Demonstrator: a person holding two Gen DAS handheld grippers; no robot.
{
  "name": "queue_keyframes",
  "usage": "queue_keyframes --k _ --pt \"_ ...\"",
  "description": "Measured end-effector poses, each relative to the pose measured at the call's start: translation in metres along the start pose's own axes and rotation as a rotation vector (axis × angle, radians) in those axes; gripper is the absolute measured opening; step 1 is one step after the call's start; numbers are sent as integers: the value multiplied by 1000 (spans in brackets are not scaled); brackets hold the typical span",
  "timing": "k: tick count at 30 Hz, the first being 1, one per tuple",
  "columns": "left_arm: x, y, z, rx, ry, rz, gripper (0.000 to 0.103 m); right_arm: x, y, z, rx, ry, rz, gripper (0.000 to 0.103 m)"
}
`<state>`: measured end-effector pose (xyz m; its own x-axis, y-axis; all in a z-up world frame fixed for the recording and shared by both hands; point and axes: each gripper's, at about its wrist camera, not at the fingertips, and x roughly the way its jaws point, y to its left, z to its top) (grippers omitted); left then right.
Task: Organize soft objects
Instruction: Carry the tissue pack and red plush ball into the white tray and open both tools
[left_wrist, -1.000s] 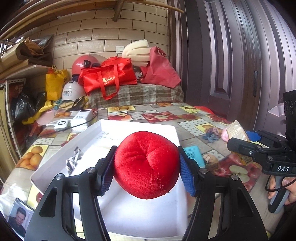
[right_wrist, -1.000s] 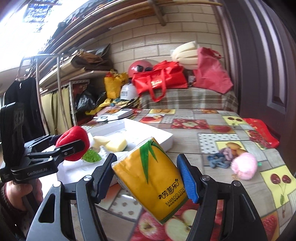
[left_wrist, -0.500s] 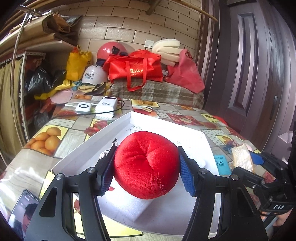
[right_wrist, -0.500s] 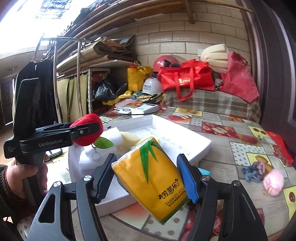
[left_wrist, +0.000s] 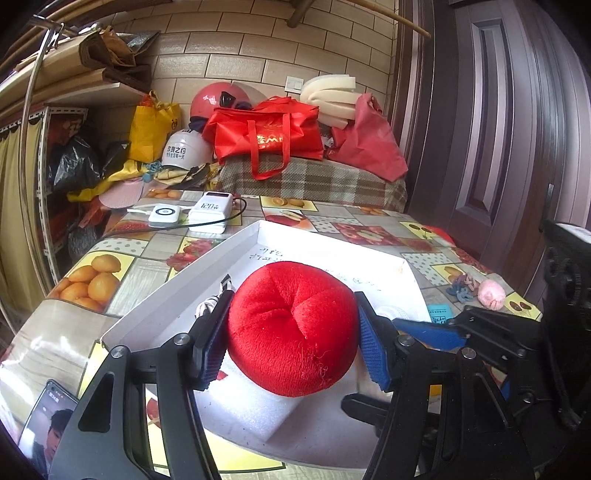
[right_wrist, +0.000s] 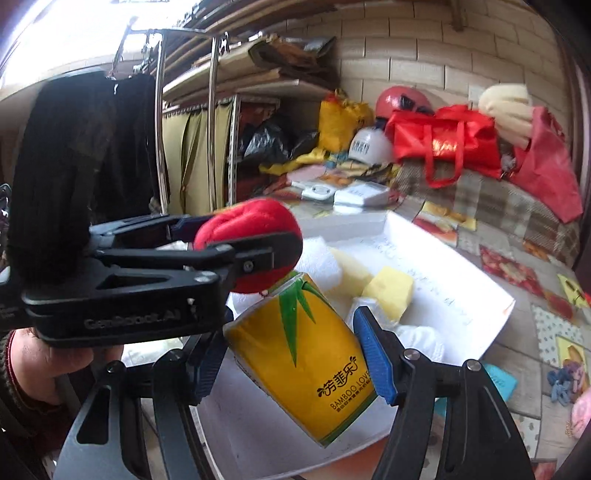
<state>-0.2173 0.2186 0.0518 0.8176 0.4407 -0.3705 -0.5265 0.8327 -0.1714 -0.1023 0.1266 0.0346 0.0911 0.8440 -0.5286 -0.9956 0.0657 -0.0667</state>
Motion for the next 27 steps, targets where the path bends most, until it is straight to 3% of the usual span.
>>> queue_keyframes --k 8,12,16,19,22,24,27 --pt "0 0 0 3 1 1 63 36 -43 -1 173 178 11 67" --pt "0 0 0 1 1 1 62 40 -62 0 189 178 -84 67" --pt "0 1 -1 4 0 3 62 37 -91 1 294 141 -204 67" --pt "-1 -2 -2 29 -13 8 62 35 -94 2 312 127 -212 67" --pt "-6 -20 -5 113 -51 -63 62 33 -93 4 302 109 -213 67" --pt "2 -34 -5 167 -6 -180 63 34 -96 4 317 108 -205 67" --pt "15 -32 3 142 33 -244 64 33 -108 2 378 106 -203 67"
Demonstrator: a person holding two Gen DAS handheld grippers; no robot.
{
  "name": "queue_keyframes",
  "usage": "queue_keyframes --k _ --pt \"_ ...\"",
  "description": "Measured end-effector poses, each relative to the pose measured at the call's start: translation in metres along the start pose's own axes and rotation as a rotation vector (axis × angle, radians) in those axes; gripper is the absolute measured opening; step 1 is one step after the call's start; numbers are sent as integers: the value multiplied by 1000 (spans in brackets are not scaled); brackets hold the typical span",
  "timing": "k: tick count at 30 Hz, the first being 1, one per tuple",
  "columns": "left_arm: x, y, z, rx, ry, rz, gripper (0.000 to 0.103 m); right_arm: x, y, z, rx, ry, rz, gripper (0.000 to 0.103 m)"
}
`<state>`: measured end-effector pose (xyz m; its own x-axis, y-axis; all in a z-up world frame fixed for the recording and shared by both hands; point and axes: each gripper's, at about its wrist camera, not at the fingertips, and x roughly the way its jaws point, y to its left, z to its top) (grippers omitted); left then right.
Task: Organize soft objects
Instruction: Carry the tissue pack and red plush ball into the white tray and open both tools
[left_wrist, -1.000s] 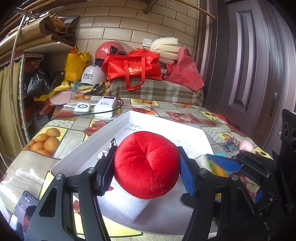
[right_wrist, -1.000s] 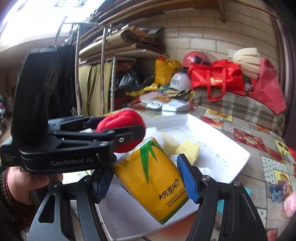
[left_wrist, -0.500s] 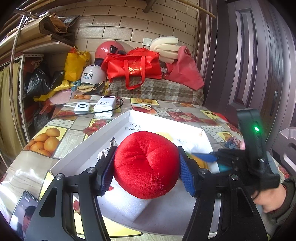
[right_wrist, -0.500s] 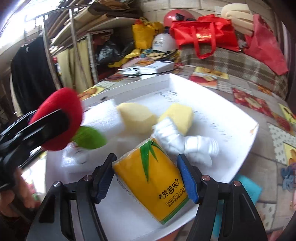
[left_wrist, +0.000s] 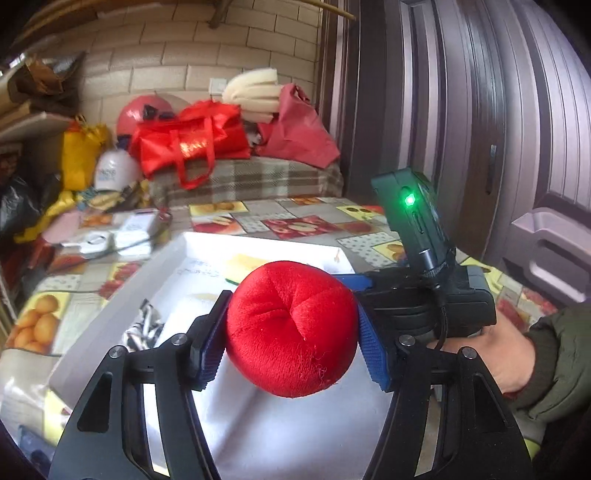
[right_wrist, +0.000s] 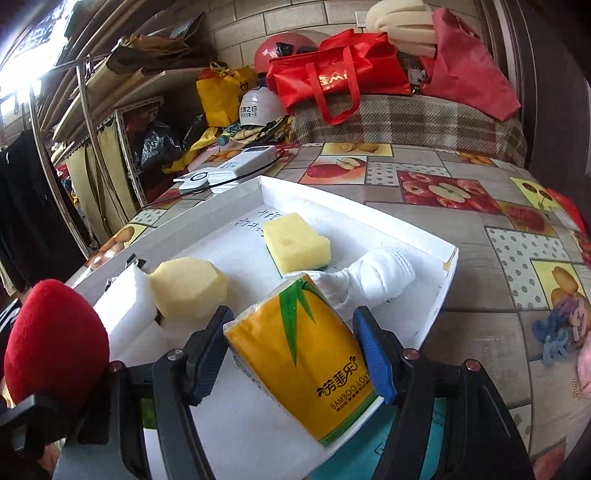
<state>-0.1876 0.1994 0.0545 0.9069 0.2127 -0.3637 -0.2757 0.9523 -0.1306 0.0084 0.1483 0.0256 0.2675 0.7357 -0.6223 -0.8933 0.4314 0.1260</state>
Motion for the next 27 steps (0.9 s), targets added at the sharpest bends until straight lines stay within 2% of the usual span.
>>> queue_keyframes --k 2,5,9,11,12,13,14,16,17,19,27 --pt "8 14 4 -64 31 0 64 -2 -5 0 31 -10 8 67" --pt "14 31 3 -100 43 127 64 -4 0 -1 19 -16 5 67" --pt "5 49 9 -183 -34 269 64 -4 2 -1 15 -16 2 67" --pt "5 56 9 -220 -50 316 67 -5 1 -1 16 -22 2 68" --pt "7 60 7 -230 -47 344 70 -6 2 -1 13 -27 1 69" --pt "8 62 5 -236 -36 359 73 -6 3 -1 7 -30 -2 77" --pt "9 64 4 -246 -26 358 75 -6 4 -1 0 -33 -9 84" --pt "4 63 2 -248 -45 371 97 -8 8 -1 -18 -45 -29 89" --pt "1 63 1 -246 -54 377 103 -10 10 -2 -28 -52 -35 91" --pt "3 60 4 -236 -63 369 103 -13 15 -2 -52 -70 -48 103" --pt "-1 50 8 -198 -103 376 103 -22 24 -3 -102 -133 -82 103"
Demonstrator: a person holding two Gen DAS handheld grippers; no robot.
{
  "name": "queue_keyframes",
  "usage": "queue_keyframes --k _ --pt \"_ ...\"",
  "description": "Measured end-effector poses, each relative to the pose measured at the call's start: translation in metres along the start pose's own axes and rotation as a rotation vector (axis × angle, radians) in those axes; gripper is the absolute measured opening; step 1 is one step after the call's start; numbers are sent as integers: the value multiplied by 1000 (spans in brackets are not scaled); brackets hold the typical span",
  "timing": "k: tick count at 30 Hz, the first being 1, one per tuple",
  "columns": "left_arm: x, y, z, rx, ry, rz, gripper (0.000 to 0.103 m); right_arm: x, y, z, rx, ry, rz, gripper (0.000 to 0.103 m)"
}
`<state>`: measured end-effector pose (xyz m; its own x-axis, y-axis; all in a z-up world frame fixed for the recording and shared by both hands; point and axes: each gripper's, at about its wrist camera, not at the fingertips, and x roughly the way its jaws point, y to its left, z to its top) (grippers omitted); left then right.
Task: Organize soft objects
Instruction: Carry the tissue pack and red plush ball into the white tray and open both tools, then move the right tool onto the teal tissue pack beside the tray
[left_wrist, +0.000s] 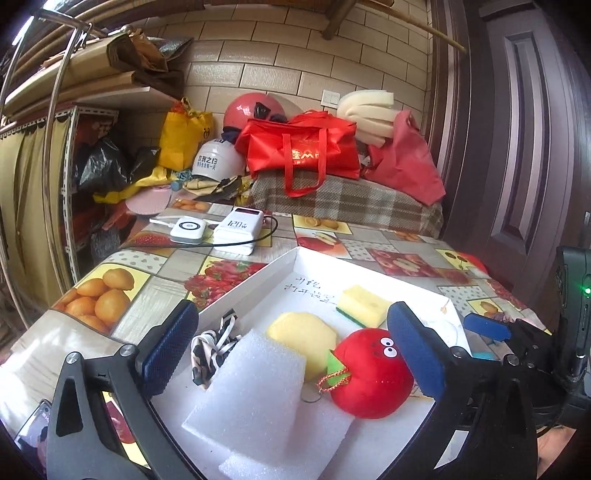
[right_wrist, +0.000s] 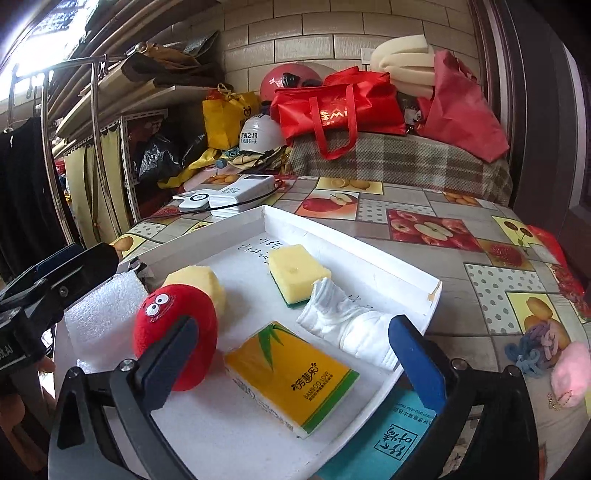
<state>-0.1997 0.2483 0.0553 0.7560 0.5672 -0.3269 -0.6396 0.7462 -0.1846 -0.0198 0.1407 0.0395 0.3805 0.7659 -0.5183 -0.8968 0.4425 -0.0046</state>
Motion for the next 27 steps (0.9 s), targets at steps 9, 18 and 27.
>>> queue_keyframes --k 9,18,27 --pt "-8 -13 -2 61 -22 9 103 -8 4 -2 -11 -37 -7 103" --pt "-12 -12 -3 40 -28 7 103 -25 13 -9 -38 -87 3 103" --pt "-24 -25 -9 28 -13 -106 103 -71 7 -36 -128 -102 1 103"
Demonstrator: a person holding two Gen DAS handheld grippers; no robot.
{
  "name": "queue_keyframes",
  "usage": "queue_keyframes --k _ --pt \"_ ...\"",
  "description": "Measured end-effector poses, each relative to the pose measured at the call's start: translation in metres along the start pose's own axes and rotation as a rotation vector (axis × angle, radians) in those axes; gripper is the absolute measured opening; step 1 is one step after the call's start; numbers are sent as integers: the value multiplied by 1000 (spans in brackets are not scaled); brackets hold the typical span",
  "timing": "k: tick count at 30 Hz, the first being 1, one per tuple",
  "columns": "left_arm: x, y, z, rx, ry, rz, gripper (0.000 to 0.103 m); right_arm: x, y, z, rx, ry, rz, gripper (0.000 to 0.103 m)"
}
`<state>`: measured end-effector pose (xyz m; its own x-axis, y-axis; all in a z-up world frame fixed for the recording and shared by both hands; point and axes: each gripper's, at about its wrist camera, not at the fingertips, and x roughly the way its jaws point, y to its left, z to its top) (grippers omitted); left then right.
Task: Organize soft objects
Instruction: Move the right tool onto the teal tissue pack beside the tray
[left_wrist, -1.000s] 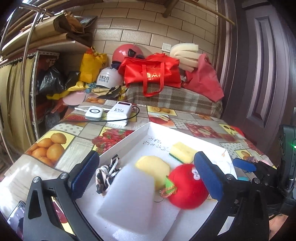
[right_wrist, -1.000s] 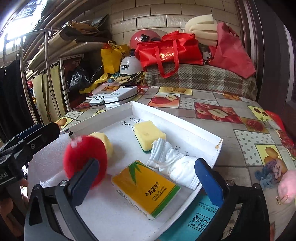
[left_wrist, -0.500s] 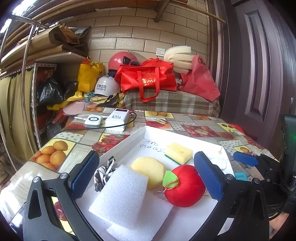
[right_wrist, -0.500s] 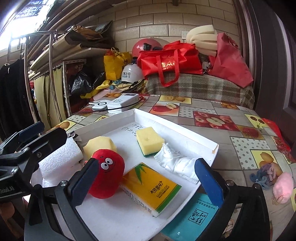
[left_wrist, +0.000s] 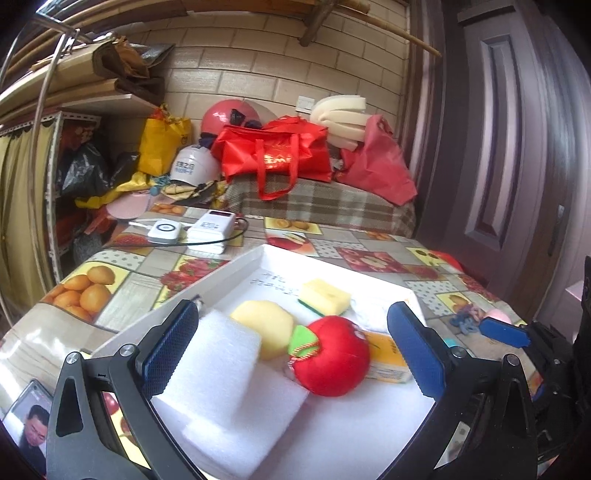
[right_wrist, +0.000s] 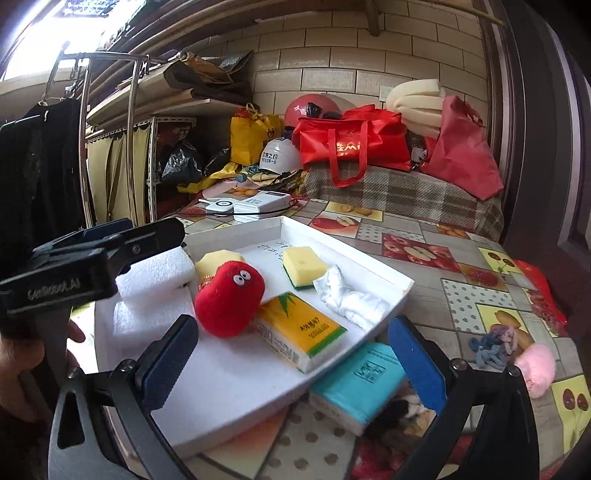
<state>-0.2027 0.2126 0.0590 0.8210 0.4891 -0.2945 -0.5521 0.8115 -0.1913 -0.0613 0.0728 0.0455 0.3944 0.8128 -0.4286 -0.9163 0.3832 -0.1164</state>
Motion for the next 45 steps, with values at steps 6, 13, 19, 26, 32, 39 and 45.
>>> queue_keyframes --k 6,13,19,26,32,39,45 --pt "-3 -33 -4 99 8 -62 103 -35 -66 -24 95 59 -84 103" --pt "-3 -43 -7 133 12 -73 103 -23 -115 -44 133 241 -42 103" --pt "-3 -40 -8 121 17 -74 103 6 -83 -38 -22 290 60 102" --pt "0 -38 -8 111 26 -76 103 26 -68 -22 -38 247 140 102" --pt "1 -37 -8 107 34 -74 103 56 -63 -18 -159 314 217 102" --pt "2 -35 -9 91 43 -77 103 80 -48 -20 -264 390 302 92" --pt "-1 -41 -9 116 23 -92 103 60 -50 -28 -244 380 333 82"
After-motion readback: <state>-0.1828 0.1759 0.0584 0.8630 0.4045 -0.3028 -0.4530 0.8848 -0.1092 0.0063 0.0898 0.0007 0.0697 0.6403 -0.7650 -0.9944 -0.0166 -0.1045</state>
